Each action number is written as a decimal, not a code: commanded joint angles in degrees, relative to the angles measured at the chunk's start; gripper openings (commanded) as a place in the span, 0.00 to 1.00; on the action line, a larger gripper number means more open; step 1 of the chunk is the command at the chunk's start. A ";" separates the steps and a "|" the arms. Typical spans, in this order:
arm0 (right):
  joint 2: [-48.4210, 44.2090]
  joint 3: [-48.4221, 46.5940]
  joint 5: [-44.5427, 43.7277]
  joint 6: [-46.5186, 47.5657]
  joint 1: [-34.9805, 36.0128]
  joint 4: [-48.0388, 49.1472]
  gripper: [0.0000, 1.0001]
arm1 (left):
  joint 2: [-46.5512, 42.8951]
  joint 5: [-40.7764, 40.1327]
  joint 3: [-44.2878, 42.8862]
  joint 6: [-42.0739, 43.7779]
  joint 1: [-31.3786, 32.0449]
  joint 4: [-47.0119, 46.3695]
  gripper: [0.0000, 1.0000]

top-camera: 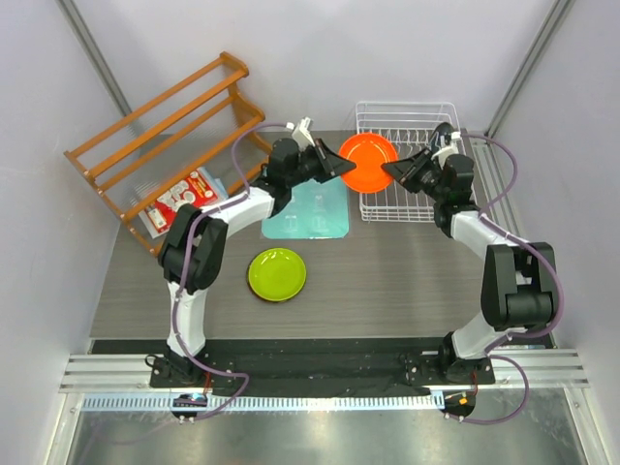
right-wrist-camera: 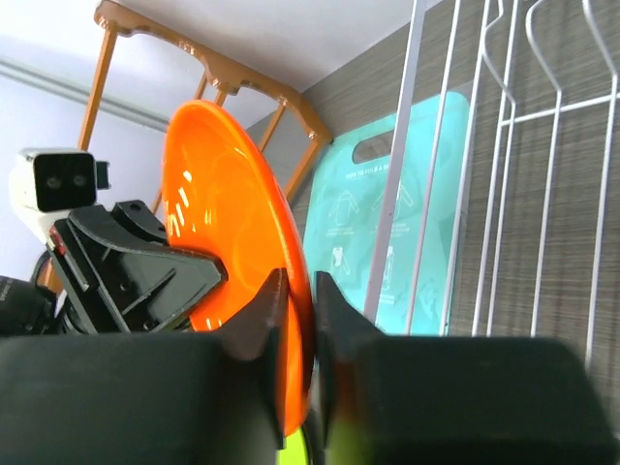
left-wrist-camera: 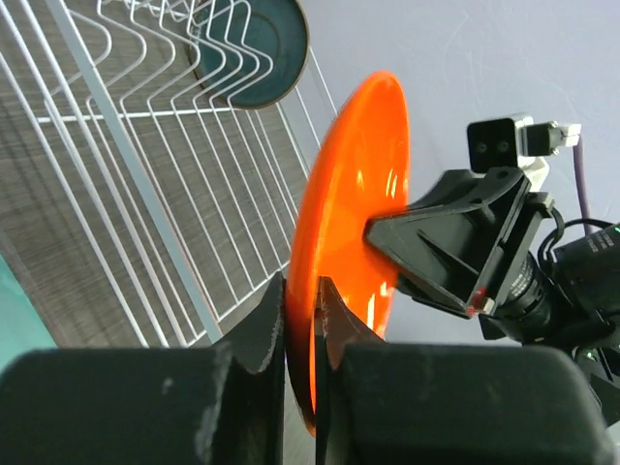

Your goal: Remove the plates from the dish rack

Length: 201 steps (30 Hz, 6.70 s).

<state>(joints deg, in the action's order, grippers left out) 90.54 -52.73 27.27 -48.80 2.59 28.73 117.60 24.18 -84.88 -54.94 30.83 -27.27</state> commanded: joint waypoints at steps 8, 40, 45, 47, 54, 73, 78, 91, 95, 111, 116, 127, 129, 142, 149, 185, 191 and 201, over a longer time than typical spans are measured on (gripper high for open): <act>-2.47 -11.24 -5.99 15.29 -0.30 -16.32 0.67 | -18.16 -17.75 12.26 17.66 0.46 15.30 0.00; 2.44 -26.01 -28.92 32.53 -5.93 -38.31 1.00 | -64.07 -34.03 58.68 8.01 0.28 32.45 0.00; 3.41 -27.95 -29.64 32.98 -6.81 -39.19 1.00 | -66.01 -33.76 61.85 6.60 0.28 33.07 0.00; 3.59 -28.39 -29.81 32.98 -7.07 -39.28 1.00 | -66.18 -34.03 62.38 6.42 0.28 33.42 0.00; 6.30 -31.11 -33.59 34.81 -7.69 -41.56 1.00 | -67.85 -32.97 64.22 5.37 0.28 34.38 0.29; 17.29 -43.68 -42.91 41.59 -7.95 -44.38 1.00 | -70.05 -36.67 55.01 12.22 0.28 42.39 1.00; 24.85 -51.49 -41.69 43.17 -8.13 -45.25 0.94 | -65.06 -34.91 48.16 18.10 0.28 40.28 0.99; 39.96 -68.03 -37.55 43.87 -8.65 -48.94 0.47 | -38.16 -19.54 24.43 24.08 0.37 33.42 0.99; 41.82 -69.87 -37.99 44.14 -8.65 -49.47 0.41 | -31.92 -19.09 19.85 25.14 0.37 32.72 0.99; 46.83 -74.45 -40.71 46.77 -8.65 -50.88 0.30 | -2.58 -10.75 -10.28 25.67 0.37 28.15 0.99; 46.83 -74.80 -40.63 46.77 -8.65 -51.06 0.04 | 4.65 -9.24 -21.44 24.97 0.37 29.81 0.99; 37.61 -66.37 -45.80 48.53 -6.55 -46.58 0.01 | 15.02 -7.13 -31.40 22.60 0.37 28.94 0.99; 35.59 -65.83 -46.16 50.11 -5.93 -46.14 0.01 | 15.38 -7.05 -31.40 21.89 0.37 28.24 1.00; 31.28 -64.26 -51.96 52.93 -3.91 -46.22 0.01 | 14.68 -6.52 -30.87 21.89 0.37 27.62 0.99; 26.18 -60.92 -52.32 52.14 -3.82 -45.78 0.01 | 13.88 -6.34 -29.82 21.45 0.37 27.44 1.00; -3.88 -12.15 4.37 5.13 -3.12 -10.03 0.01 | 3.87 0.60 -12.60 12.14 0.37 7.86 0.99; -1.35 -8.09 9.81 -4.70 -3.12 3.14 0.01 | 3.16 1.30 -10.57 9.68 0.28 3.63 0.99; 5.08 -3.43 15.45 -16.78 -2.77 20.05 0.01 | 4.65 3.50 -8.90 2.82 0.11 -6.22 0.62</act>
<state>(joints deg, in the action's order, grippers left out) 95.59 -56.10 38.37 -59.22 -0.60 35.70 123.52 25.85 -94.24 -48.90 31.11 -26.74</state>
